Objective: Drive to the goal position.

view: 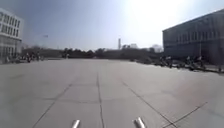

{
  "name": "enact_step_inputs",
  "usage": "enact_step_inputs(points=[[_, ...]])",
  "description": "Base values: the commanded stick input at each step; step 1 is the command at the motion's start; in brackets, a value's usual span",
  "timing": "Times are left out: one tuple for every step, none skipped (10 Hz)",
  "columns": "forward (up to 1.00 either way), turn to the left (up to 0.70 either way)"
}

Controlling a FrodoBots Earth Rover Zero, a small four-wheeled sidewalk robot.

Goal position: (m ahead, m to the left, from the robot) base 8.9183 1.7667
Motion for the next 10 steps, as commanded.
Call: enact_step_inputs(points=[[0.7,0.0],[0.7,0.0],[0.7,0.0],[0.7,0.0],[0.7,0.0],[0.7,0.0],[0.7,0.0],[0.7,0.0],[0.7,0.0],[0.7,0.0]])
